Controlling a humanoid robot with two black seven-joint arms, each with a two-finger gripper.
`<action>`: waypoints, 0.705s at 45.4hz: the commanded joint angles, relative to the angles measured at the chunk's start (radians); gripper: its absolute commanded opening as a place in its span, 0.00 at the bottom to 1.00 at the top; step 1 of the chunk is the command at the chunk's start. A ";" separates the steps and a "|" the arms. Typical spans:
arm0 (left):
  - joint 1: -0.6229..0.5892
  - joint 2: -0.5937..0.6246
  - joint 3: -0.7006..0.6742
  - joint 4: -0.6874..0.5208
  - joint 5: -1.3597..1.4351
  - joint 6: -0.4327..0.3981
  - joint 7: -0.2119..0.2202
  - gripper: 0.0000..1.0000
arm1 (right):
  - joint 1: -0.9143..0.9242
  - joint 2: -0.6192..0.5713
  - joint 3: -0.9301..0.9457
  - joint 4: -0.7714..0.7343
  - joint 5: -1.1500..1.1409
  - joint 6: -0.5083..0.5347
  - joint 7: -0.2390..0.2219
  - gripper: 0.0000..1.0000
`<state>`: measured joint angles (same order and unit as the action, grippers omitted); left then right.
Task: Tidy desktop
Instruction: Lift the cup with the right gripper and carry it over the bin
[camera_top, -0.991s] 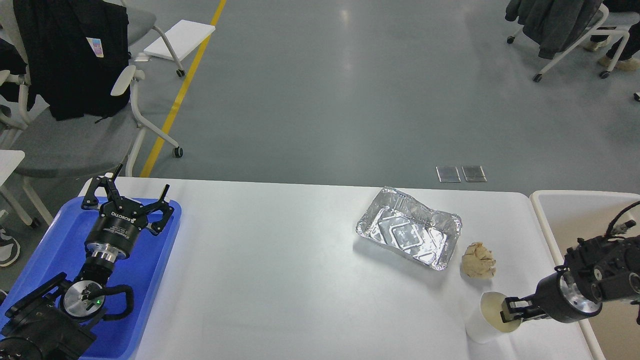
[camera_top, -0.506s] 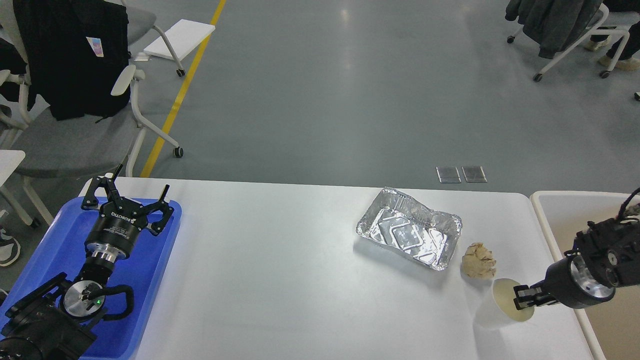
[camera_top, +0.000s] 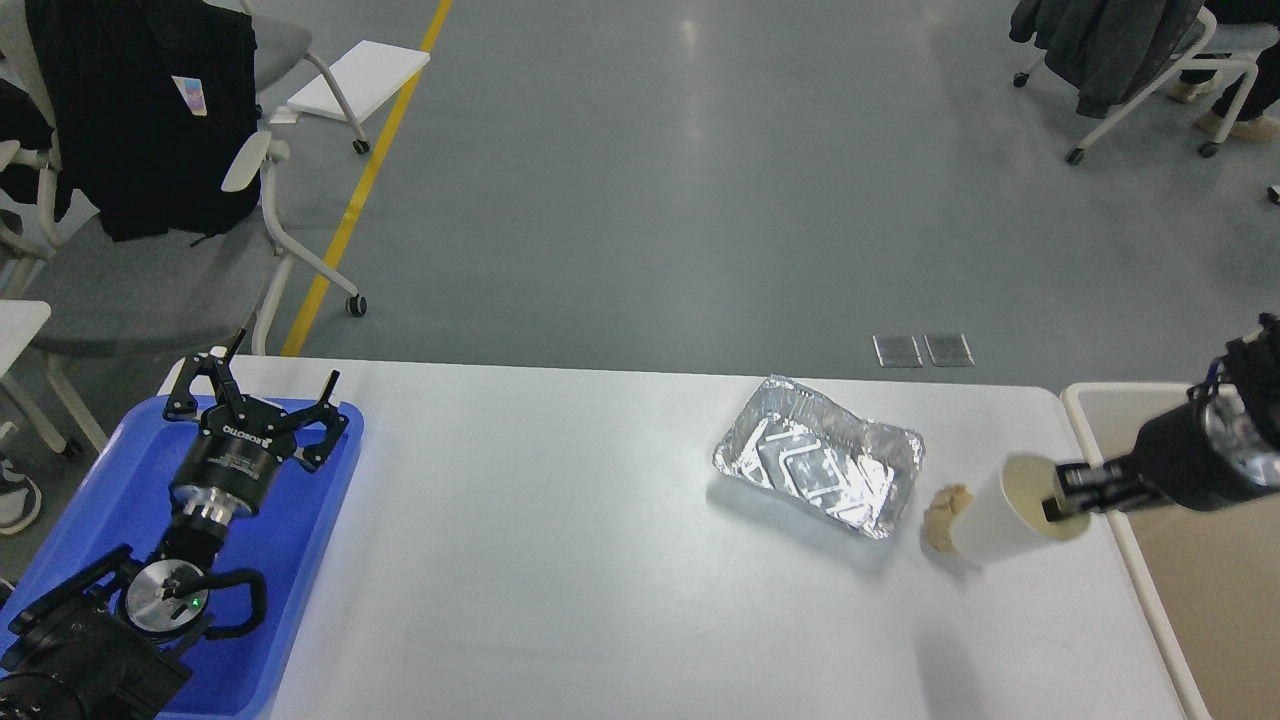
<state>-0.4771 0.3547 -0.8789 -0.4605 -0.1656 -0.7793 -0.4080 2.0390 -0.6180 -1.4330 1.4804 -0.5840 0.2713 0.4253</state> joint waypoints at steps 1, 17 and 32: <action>0.000 0.001 0.000 0.000 0.000 0.000 0.000 0.99 | 0.257 -0.025 0.005 0.020 0.010 0.155 0.006 0.00; 0.000 0.000 0.000 0.000 0.000 0.000 0.000 0.99 | 0.509 -0.026 0.045 0.006 0.030 0.344 0.009 0.00; 0.000 0.000 0.000 0.000 0.000 0.000 0.000 0.99 | 0.504 -0.023 0.045 -0.045 0.032 0.348 0.007 0.00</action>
<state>-0.4770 0.3546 -0.8790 -0.4602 -0.1657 -0.7793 -0.4080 2.5215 -0.6423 -1.3920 1.4803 -0.5555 0.5951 0.4335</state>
